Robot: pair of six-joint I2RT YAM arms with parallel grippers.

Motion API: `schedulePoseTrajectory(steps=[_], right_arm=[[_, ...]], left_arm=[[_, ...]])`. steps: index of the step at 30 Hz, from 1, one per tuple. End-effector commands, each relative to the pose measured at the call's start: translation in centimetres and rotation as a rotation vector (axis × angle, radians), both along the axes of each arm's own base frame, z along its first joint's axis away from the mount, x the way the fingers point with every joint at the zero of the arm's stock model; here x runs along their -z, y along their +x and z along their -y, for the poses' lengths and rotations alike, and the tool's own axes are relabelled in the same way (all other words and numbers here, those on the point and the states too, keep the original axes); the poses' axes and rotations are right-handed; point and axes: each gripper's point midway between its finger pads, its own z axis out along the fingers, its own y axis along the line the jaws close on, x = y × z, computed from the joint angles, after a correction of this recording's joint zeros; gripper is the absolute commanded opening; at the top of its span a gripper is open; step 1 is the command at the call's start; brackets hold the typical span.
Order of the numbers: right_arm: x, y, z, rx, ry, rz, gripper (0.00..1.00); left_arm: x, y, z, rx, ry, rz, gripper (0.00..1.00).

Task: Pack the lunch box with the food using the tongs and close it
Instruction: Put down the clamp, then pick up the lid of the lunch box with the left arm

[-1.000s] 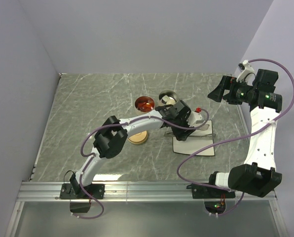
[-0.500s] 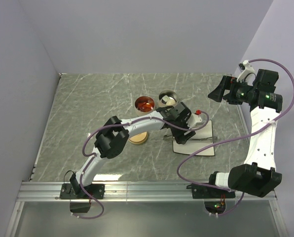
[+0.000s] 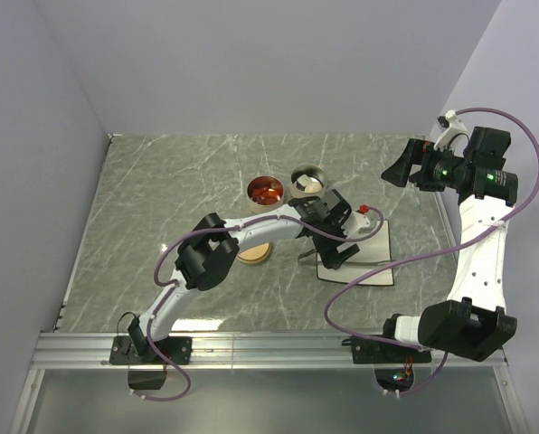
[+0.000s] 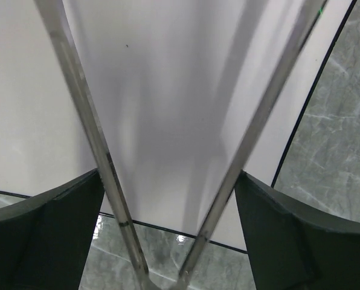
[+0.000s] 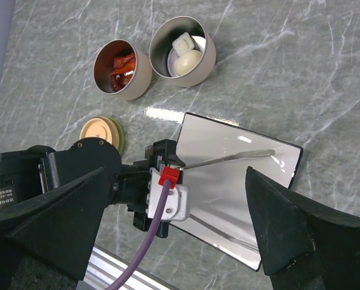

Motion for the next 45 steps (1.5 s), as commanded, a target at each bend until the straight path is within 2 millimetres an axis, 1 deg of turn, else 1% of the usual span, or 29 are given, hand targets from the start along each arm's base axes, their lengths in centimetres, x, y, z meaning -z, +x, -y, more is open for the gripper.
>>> schedulePoseTrajectory(steps=[1, 6, 9, 10, 12, 13, 15, 16, 18, 19, 21, 22, 24, 25, 26, 27, 28, 29, 30, 31, 32, 34, 35, 37, 39, 40, 42, 43, 45], right_arm=[[-1.2, -0.1, 0.3, 0.003, -0.021, 0.041, 1.0], [-1.3, -0.1, 0.3, 0.0, -0.024, 0.046, 1.0], [-1.3, -0.1, 0.2, -0.003, -0.023, 0.047, 1.0], [-1.3, -0.1, 0.2, -0.003, -0.023, 0.047, 1.0], [-1.5, -0.1, 0.2, -0.006, -0.02, 0.051, 1.0], [-1.5, -0.1, 0.1, -0.007, -0.02, 0.053, 1.0], [-1.8, -0.2, 0.0, -0.014, -0.021, 0.061, 1.0], [-1.8, -0.2, -0.1, -0.02, -0.018, 0.063, 1.0], [-2.3, -0.3, -0.1, -0.022, -0.023, 0.08, 1.0], [-2.4, -0.3, -0.1, -0.027, -0.026, 0.087, 1.0], [-2.6, -0.4, -0.3, -0.038, -0.026, 0.095, 1.0], [-2.8, -0.4, -0.4, -0.048, -0.027, 0.102, 1.0], [-2.9, -0.6, -0.6, -0.062, -0.035, 0.111, 1.0], [-2.8, -0.7, -0.6, -0.078, -0.047, 0.116, 1.0], [-2.8, -0.9, -0.7, -0.092, -0.051, 0.12, 1.0], [-2.7, -1.1, -0.9, -0.108, -0.058, 0.124, 1.0], [-2.6, -1.2, -0.9, -0.115, -0.07, 0.131, 1.0], [-2.7, -1.4, -1.0, -0.116, -0.079, 0.143, 1.0], [-2.3, -1.5, -1.2, -0.122, -0.083, 0.139, 1.0], [-2.2, -1.5, -1.3, -0.129, -0.091, 0.147, 1.0], [-2.2, -1.6, -1.5, -0.134, -0.098, 0.151, 1.0], [-1.5, -1.6, -2.3, -0.164, -0.101, 0.143, 1.0], [-1.3, -1.6, -2.5, -0.175, -0.102, 0.143, 1.0], [-0.3, -1.6, -3.7, -0.227, -0.108, 0.134, 1.0], [1.0, -1.5, -4.3, -0.242, -0.137, 0.108, 1.0], [1.4, -1.4, -5.3, -0.268, -0.143, 0.103, 1.0], [2.7, -1.3, -6.2, -0.287, -0.15, 0.069, 0.99], [3.5, -1.3, -7.2, -0.312, -0.169, 0.047, 0.99], [4.4, -1.0, -7.4, -0.302, -0.187, 0.017, 0.98]], left_arm=[[-1.4, -0.1, 1.3, 0.026, -0.045, 0.025, 0.93], [-2.1, 0.1, 1.4, 0.021, -0.052, 0.035, 0.97], [-4.3, 0.1, 1.7, 0.01, -0.087, 0.037, 0.99], [-6.0, 0.0, 1.9, 0.004, -0.117, 0.045, 0.99], [-7.7, 0.0, 2.0, 0.002, -0.148, 0.058, 1.0], [-9.6, 0.1, 1.9, -0.005, -0.178, 0.078, 1.0], [-11.5, 0.5, 1.6, -0.018, -0.209, 0.107, 0.99], [-13.0, 0.5, 1.3, -0.024, -0.233, 0.122, 1.0], [-14.8, 0.9, 0.5, -0.04, -0.267, 0.123, 0.99], [-16.3, 0.9, -0.2, -0.055, -0.291, 0.125, 0.99], [-17.6, 1.7, -1.5, -0.08, -0.312, 0.129, 0.99], [-18.7, 1.6, -2.7, -0.092, -0.324, 0.131, 0.99], [-19.5, 2.5, -4.8, -0.122, -0.331, 0.13, 0.99], [-19.9, 2.1, -6.3, -0.124, -0.331, 0.128, 0.97], [-20.1, 2.8, -7.8, -0.142, -0.33, 0.132, 0.95], [-20.2, 2.7, -8.9, -0.142, -0.328, 0.13, 0.93], [-20.0, 1.9, -10.8, -0.126, -0.317, 0.13, 0.88], [-19.8, 2.6, -12.6, -0.14, -0.304, 0.142, 0.86], [-19.4, 2.6, -13.8, -0.139, -0.283, 0.162, 0.84], [-18.7, 2.4, -16.0, -0.143, -0.237, 0.217, 0.8], [-18.1, 2.7, -17.7, -0.152, -0.21, 0.233, 0.77], [-16.8, 2.0, -20.7, -0.124, -0.157, 0.277, 0.7], [-16.2, 2.2, -22.3, -0.14, -0.127, 0.284, 0.67], [-14.9, 1.5, -24.4, -0.112, -0.08, 0.306, 0.62], [-14.2, 1.8, -26.3, -0.134, -0.045, 0.317, 0.62], [-13.8, 1.6, -27.0, -0.152, -0.04, 0.317, 0.62], [-13.3, 2.2, -28.3, -0.211, -0.037, 0.315, 0.62], [-13.0, 2.5, -28.5, -0.267, -0.04, 0.3, 0.61], [-12.2, 3.5, -29.6, -0.351, -0.013, 0.292, 0.59]])
